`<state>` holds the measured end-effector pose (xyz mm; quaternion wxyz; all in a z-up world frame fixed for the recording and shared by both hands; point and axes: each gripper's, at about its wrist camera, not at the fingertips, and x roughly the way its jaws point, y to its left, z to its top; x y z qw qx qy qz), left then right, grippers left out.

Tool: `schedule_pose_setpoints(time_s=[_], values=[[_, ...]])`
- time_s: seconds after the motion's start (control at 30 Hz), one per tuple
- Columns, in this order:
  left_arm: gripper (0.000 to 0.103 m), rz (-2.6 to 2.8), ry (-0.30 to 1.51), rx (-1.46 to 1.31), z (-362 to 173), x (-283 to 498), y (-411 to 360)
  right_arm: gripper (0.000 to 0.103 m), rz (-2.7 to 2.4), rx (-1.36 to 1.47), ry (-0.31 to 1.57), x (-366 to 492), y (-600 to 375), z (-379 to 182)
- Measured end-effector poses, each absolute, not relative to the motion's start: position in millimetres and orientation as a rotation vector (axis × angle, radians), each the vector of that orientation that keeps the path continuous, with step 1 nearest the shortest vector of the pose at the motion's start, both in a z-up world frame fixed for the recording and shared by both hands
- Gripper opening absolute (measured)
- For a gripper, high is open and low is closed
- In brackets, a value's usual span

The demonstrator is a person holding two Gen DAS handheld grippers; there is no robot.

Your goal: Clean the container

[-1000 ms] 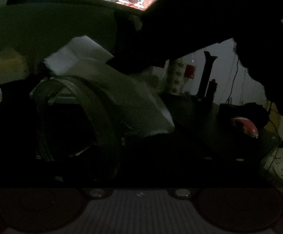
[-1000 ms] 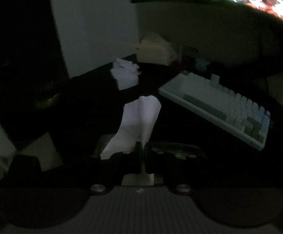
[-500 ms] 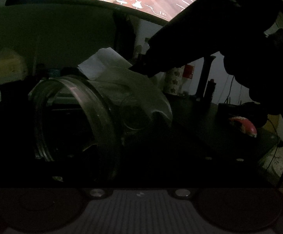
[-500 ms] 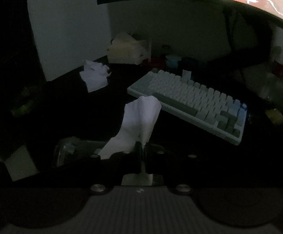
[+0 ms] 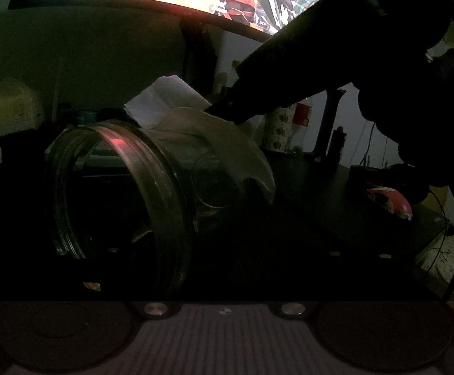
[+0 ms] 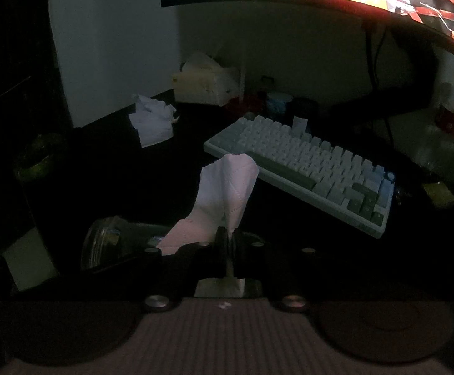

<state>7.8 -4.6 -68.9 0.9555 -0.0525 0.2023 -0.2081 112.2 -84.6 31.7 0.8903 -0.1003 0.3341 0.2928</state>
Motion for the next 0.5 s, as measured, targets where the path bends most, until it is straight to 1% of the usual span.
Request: schedule_pose_setpoints(time_s=[0.5], values=[[0.088,-0.422,0.405,-0.101,-70.0,8.3,-5.5,0.007,0.606,-0.207,0.681,112.6,-83.4,31.1]])
